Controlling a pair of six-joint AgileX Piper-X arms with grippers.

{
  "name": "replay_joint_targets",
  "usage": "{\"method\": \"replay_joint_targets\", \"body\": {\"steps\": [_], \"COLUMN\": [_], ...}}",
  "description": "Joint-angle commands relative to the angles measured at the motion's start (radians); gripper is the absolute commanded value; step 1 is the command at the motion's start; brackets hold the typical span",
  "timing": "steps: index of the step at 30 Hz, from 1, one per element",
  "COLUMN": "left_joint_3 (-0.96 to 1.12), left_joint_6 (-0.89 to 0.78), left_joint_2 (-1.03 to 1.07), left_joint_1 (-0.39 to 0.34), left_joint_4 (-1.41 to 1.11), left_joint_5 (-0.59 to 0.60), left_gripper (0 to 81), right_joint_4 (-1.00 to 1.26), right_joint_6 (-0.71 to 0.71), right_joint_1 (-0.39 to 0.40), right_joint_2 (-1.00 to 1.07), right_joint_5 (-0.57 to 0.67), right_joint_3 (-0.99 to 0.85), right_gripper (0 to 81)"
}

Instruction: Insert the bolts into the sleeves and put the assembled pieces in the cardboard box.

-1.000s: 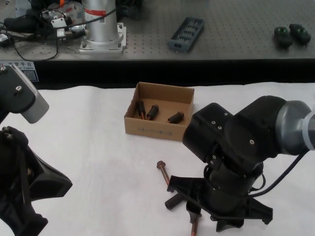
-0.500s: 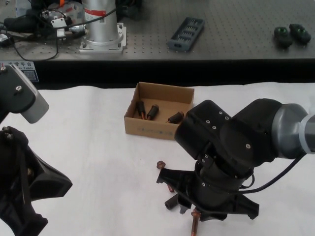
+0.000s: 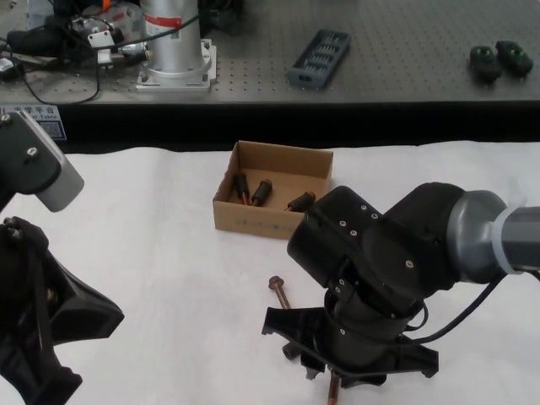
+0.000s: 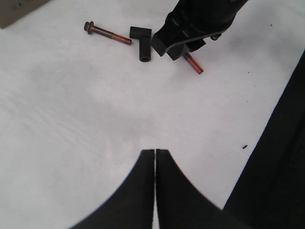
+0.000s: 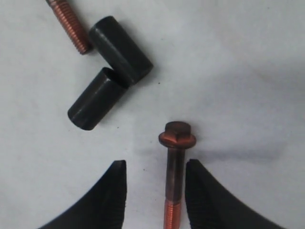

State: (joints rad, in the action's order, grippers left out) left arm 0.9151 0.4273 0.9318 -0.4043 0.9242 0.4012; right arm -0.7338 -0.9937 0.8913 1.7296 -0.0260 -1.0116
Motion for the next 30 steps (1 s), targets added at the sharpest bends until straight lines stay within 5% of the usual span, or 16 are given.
{"method": "replay_joint_targets", "body": {"steps": [1,30], "left_joint_3": [0.000,0.000], "left_joint_6": [0.001,0.006], "left_joint_2": [-0.005,-0.005], "left_joint_1": [0.001,0.001], "left_joint_4": [0.011,-0.075], "left_joint_5": [-0.008,-0.008], "left_gripper": [0.7,0.7], "right_joint_4": [-0.005,0.095], "right_joint_6": [0.008,0.003], "right_joint_1": [0.001,0.001], "right_joint_2": [-0.001,-0.001], "right_joint_5": [-0.010,-0.019], "right_joint_3": [-0.001,0.090], "right_gripper": [30.4,29.1]}}
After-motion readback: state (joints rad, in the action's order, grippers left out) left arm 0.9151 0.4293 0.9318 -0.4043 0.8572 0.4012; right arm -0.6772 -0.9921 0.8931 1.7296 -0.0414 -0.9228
